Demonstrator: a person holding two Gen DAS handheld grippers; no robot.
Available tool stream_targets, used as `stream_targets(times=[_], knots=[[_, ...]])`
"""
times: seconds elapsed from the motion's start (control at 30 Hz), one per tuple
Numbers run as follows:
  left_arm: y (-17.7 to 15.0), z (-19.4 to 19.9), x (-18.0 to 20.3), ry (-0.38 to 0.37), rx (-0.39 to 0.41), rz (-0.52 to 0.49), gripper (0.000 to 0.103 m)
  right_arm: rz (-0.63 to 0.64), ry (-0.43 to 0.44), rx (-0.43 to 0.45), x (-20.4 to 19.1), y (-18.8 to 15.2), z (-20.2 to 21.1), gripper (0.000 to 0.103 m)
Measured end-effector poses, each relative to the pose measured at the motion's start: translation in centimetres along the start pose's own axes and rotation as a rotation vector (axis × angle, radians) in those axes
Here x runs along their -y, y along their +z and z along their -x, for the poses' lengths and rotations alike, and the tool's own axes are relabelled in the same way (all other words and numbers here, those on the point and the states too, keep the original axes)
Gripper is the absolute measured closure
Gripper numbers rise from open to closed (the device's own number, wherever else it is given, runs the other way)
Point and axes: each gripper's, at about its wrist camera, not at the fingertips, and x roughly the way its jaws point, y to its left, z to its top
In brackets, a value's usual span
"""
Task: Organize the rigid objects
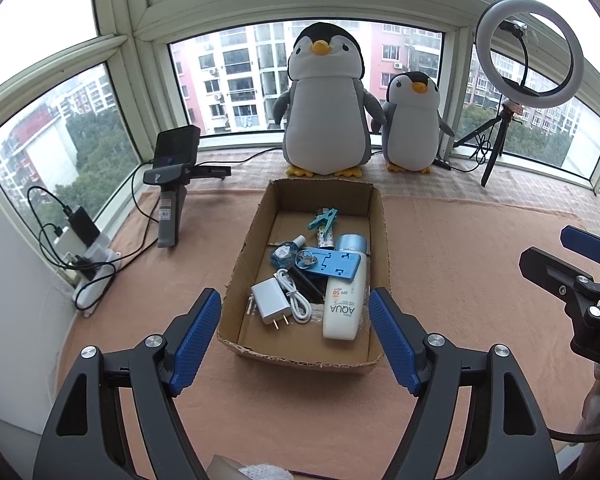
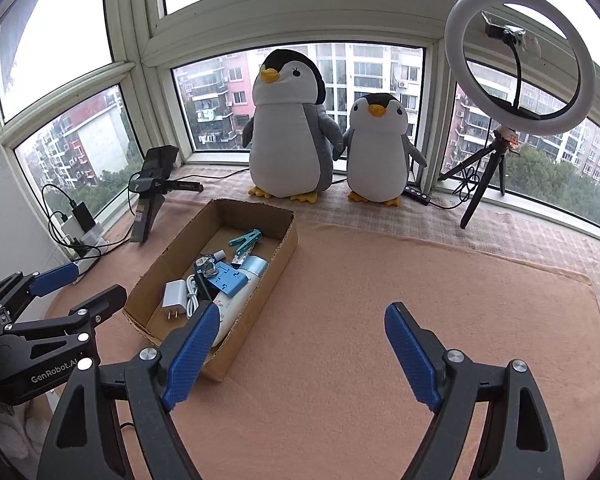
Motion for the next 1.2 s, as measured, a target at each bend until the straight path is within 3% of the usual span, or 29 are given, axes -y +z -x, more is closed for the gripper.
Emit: stream_targets(times=[1.2], knots=[[0.10, -0.35, 0.40, -0.049, -0.012, -0.037, 0.026, -0.010, 0.006, -0.021, 0.57, -0.26, -0.74, 0.021]])
